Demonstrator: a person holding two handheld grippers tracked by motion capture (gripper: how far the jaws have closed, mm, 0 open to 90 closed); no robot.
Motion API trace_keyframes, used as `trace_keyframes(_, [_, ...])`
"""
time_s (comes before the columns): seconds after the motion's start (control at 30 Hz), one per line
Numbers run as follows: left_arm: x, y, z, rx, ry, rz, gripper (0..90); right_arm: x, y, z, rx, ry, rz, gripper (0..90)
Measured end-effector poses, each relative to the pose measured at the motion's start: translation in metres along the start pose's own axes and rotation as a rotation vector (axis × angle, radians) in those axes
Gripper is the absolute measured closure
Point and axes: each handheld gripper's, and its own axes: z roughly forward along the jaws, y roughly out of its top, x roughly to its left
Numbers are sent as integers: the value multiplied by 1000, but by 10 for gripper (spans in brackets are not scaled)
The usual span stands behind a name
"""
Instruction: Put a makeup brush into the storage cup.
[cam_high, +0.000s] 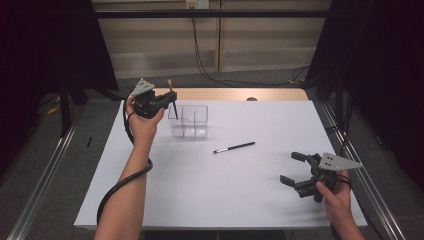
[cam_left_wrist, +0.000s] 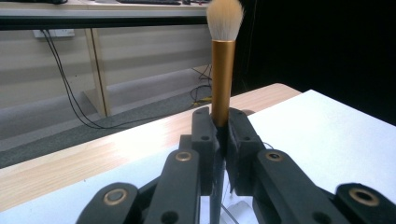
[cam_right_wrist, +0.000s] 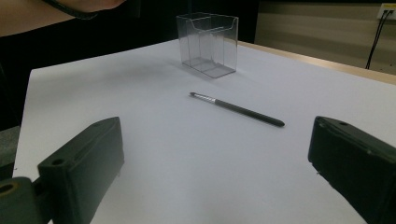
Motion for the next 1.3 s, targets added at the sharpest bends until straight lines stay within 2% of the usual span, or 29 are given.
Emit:
trace_keyframes(0.57, [-1,-7,2,6,-9,-12,833,0,0,0,2,3,0,30])
trace_keyframes(0.8, [-2,-8,3,11,-15,-5,833,0,0,0,1,3,0,30])
trace_keyframes(1.13, [-2,-10,3,14,-26,-21,828,0,0,1,1,3,-2,30])
trace_keyframes(1.3, [0,-10,3,26,-40,-46,677,0,0,0,1,4,-5,30])
